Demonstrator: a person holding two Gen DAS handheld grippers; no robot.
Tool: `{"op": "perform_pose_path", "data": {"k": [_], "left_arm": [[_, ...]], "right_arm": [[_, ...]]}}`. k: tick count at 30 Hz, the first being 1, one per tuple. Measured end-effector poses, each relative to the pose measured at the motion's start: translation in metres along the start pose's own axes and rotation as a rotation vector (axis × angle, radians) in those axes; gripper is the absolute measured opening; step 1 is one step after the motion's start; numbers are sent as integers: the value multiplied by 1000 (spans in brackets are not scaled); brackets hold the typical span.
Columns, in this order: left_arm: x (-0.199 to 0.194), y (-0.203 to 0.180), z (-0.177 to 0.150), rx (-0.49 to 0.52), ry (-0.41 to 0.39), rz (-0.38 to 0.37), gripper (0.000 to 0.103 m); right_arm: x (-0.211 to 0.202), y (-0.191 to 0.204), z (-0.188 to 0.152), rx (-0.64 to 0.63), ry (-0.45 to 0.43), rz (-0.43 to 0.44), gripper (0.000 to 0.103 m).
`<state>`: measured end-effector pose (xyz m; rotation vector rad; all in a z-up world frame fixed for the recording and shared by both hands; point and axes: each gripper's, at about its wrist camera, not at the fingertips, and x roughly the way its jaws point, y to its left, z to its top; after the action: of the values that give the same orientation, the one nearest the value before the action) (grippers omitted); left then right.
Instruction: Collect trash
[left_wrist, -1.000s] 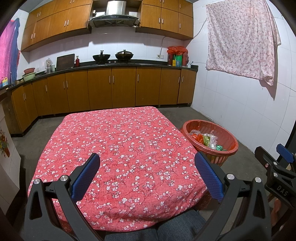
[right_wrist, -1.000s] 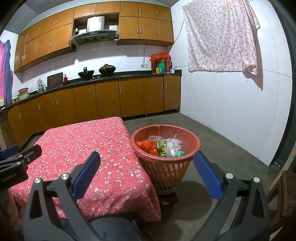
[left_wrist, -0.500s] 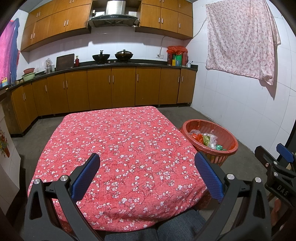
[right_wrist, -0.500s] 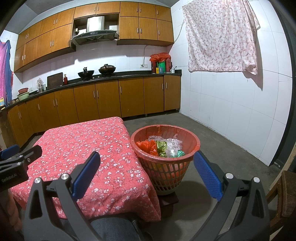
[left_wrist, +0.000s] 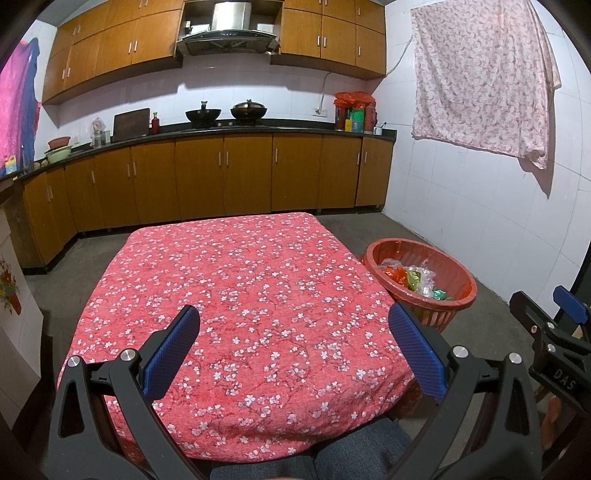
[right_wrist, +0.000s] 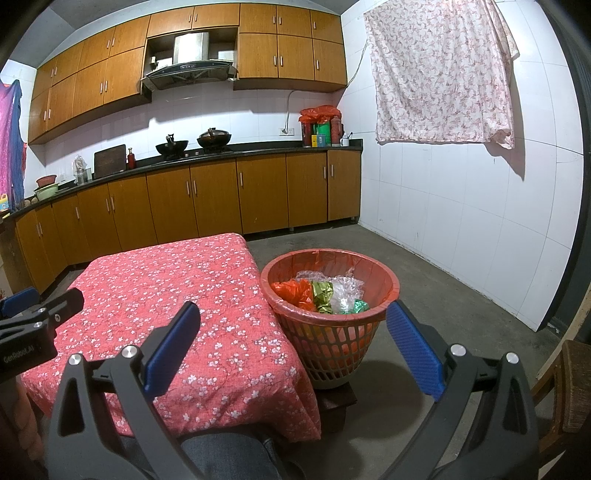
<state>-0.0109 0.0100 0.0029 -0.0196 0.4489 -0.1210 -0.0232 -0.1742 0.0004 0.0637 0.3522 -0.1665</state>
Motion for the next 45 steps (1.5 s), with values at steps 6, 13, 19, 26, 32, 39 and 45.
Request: {"op": "perform_pose_path", "data": {"k": [6, 13, 19, 26, 32, 39, 45], "left_arm": [[0, 0, -2, 3, -4, 5, 101], [3, 6, 3, -2, 0, 2, 101], [4, 8, 4, -3, 3, 0, 101], [4, 8, 4, -3, 4, -1, 101], [4, 7, 4, -4, 3, 0, 101], [4, 7, 5, -3, 4, 0, 101], [4, 8, 5, -4, 5, -2, 101]], "right_arm": [[0, 0, 0, 1, 2, 0, 99], [-2, 0, 0, 2, 2, 0, 99], [-1, -1, -1, 2, 4, 0, 99], [-2, -1, -1, 3, 4, 0, 99], [-1, -1, 0, 3, 4, 0, 99], [-1, -2, 0, 3, 5, 0, 99], [-1, -2, 0, 3, 5, 0, 99]]}}
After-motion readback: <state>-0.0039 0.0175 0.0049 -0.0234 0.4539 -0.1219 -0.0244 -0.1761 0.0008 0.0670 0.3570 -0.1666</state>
